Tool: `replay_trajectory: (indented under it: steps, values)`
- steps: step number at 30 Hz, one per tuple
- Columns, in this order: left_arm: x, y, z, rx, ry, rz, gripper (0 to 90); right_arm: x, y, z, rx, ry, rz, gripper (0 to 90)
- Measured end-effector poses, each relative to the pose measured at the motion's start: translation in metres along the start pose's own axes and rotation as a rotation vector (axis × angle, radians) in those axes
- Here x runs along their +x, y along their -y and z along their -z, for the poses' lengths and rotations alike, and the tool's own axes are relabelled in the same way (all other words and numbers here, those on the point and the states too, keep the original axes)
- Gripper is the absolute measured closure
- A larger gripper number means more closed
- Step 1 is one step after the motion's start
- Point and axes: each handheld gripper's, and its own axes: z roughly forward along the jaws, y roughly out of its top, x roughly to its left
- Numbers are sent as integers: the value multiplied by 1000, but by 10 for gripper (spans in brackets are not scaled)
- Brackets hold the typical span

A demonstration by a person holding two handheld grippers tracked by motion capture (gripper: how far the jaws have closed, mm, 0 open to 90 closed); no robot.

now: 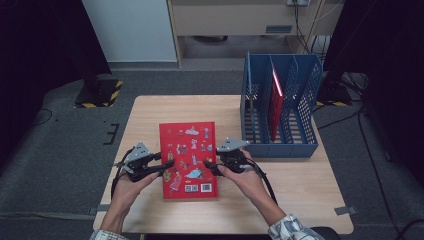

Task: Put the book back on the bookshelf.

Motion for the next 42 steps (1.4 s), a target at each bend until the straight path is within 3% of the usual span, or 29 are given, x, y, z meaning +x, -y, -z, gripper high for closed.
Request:
replay_trajectory:
  steps: [8,17,23,34,42]
  values:
    - [-2,-4,3,-12,-10,-13,490,2,-9,3,3,-9,20,389]
    - [-8,-12,5,-32,-13,-37,515,10,-33,3,-36,-19,66,386]
    - [-9,-13,4,-36,-17,-41,520,8,-35,4,-36,-16,45,387]
    - [-6,-11,10,-40,-13,-11,517,10,-41,4,-71,-33,30,435]
    - [-8,-12,10,-31,-14,-27,566,10,-42,0,-24,0,21,371]
